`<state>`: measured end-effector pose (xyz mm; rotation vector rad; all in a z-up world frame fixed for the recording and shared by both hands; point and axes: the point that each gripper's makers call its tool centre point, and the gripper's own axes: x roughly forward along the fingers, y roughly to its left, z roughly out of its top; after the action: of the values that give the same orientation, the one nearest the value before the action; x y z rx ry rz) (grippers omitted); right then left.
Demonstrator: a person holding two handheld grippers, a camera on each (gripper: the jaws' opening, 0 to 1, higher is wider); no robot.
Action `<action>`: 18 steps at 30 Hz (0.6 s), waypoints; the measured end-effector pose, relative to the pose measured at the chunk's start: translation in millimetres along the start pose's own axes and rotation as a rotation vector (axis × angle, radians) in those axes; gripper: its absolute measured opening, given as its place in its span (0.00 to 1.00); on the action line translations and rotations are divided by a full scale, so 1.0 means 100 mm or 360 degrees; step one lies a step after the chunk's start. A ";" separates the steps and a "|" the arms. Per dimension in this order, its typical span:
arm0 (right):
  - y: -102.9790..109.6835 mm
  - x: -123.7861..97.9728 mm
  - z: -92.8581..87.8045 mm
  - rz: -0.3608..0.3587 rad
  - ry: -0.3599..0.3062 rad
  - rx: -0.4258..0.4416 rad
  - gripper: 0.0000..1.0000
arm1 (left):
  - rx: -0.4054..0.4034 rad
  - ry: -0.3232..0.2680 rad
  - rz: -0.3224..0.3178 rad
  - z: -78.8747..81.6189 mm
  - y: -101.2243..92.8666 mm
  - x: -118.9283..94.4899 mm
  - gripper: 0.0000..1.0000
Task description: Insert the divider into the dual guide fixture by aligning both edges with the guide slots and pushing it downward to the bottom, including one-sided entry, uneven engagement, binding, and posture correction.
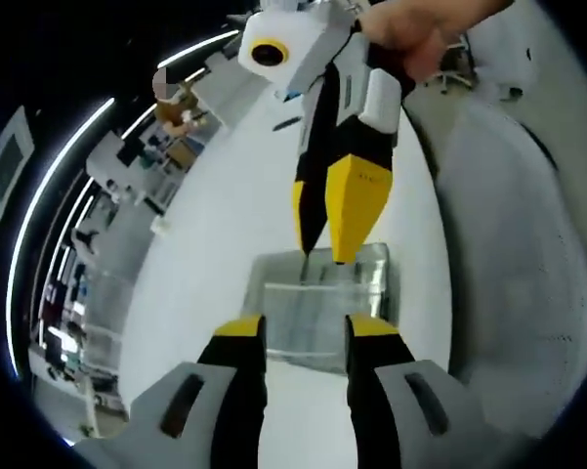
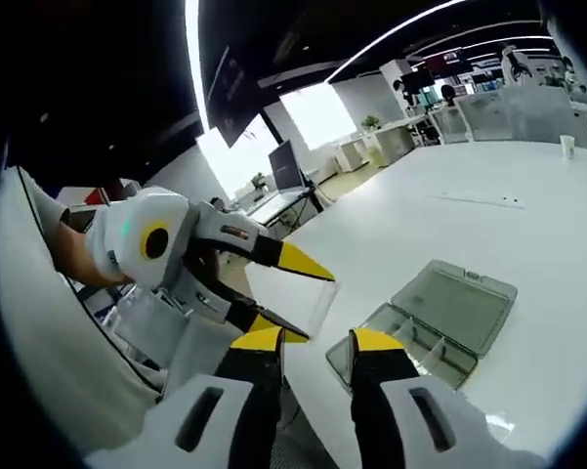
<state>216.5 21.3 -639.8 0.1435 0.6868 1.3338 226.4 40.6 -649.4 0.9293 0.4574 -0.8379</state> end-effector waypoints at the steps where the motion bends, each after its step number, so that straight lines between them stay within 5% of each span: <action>1: 0.01 0.01 0.01 0.0008 -0.0005 0.0008 0.20 | 0.0007 -0.0004 0.0007 0.01 0.01 0.00 0.27; 18: -0.01 0.07 0.04 0.0025 -0.0025 0.0144 0.10 | 0.0073 -0.0051 0.0089 0.16 0.01 -0.01 0.28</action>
<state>220.5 28.7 -639.5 0.2324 0.7347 1.3161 226.7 28.4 -639.3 0.9653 0.3844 -0.8143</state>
